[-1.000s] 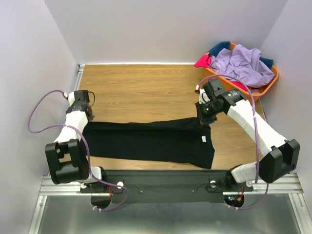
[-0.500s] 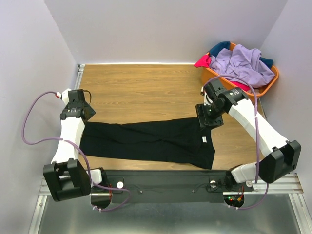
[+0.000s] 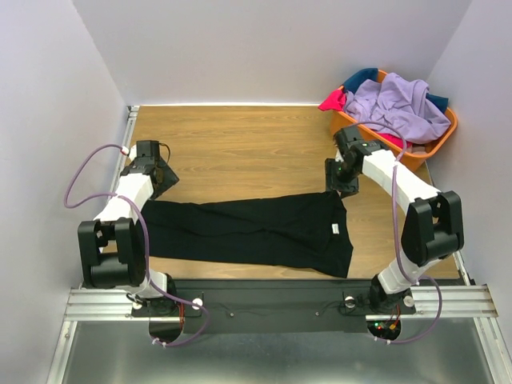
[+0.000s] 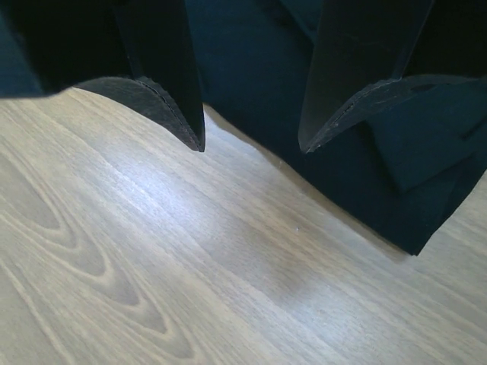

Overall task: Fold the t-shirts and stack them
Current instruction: Fold the tshirt

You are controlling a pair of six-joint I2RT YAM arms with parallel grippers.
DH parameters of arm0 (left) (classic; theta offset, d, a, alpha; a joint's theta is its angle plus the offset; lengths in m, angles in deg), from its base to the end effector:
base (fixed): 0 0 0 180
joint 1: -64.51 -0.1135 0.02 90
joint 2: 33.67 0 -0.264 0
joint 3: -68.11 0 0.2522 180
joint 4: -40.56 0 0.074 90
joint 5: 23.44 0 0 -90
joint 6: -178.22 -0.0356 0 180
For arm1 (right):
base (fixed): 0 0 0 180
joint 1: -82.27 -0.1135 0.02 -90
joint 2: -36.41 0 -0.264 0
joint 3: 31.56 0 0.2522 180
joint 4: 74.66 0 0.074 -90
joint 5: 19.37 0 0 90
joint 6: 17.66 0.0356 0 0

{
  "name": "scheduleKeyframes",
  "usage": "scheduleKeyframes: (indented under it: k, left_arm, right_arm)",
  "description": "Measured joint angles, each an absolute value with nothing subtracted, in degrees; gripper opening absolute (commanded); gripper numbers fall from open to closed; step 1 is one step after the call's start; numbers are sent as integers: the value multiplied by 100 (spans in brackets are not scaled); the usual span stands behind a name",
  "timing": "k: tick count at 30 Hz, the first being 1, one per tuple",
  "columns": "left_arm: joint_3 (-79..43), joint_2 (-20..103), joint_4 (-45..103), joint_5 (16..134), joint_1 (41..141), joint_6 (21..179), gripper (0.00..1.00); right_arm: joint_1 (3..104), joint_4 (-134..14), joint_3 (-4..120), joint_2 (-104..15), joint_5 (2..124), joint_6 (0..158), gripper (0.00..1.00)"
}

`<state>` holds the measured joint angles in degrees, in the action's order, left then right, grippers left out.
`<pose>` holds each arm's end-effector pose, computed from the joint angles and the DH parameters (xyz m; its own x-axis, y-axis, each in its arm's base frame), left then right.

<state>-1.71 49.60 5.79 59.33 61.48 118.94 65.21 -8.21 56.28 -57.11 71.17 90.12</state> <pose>0.3065 0.0207 0.2355 -0.5706 -0.5377 -0.6207 -0.4975 0.8277 -0.2597 0.3068 0.0938 0.2477 -0.9552 0.0263 -0.2949 0.0011 0.9964 0.0852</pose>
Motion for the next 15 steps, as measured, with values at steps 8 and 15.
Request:
scheduleKeyframes:
  k: [8,15]
  left_arm:
    - [446,4958,839,6036,6146,11920,64]
    - [662,4958,882,6073,6146,11927,64]
  right_arm:
    - [7039,-1678,5442,-6179,7053,8953,50]
    - [7094,-2139,5436,-6456,6756,8878,37]
